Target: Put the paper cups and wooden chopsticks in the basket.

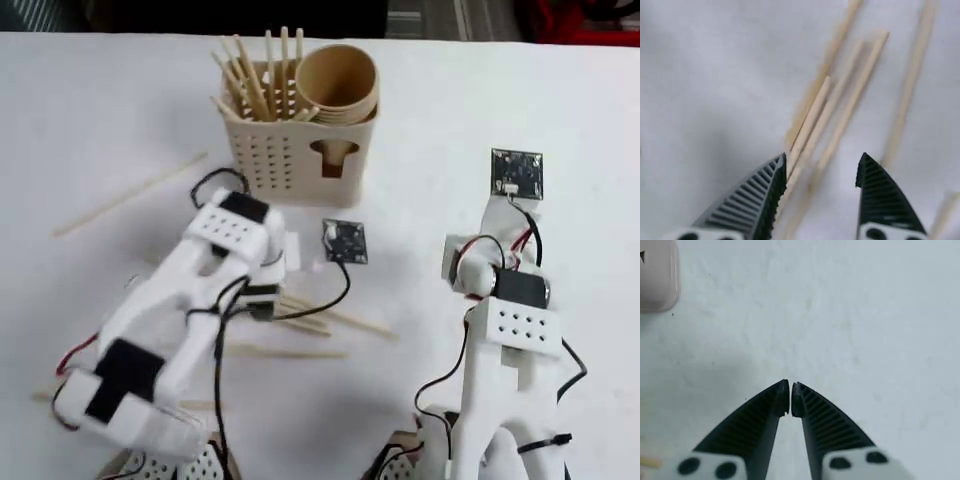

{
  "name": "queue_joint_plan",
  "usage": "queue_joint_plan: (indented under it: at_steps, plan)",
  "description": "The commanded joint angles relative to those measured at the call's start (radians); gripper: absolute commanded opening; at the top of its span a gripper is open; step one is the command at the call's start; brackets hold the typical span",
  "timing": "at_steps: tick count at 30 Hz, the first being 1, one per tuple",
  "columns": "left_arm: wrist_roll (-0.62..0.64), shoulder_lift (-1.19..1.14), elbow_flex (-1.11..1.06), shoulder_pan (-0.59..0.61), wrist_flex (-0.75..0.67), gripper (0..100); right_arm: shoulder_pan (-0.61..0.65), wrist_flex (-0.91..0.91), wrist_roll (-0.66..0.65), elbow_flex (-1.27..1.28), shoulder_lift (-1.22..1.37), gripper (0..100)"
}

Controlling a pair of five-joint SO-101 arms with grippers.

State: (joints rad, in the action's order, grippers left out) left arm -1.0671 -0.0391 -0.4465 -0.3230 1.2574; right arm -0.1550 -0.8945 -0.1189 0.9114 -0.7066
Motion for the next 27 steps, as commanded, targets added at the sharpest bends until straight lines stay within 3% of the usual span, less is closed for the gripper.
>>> queue_joint_plan:
  at_steps: [1,12,21,27]
  plan:
    - [-0.009,-0.09,0.098,-0.012,-0.008,23,-0.005,0.015,0.008,-0.005,-0.031,2.5]
    - [-0.002,-0.338,0.292,-0.012,0.063,23,-0.005,0.015,0.005,-0.005,-0.031,2.5]
    - [-0.002,-0.438,0.35,-0.084,0.104,4,-0.007,0.016,0.005,-0.005,-0.031,2.5]
    - [-0.002,-0.44,0.35,-0.085,0.146,2,-0.008,0.016,0.005,-0.005,-0.031,2.5]
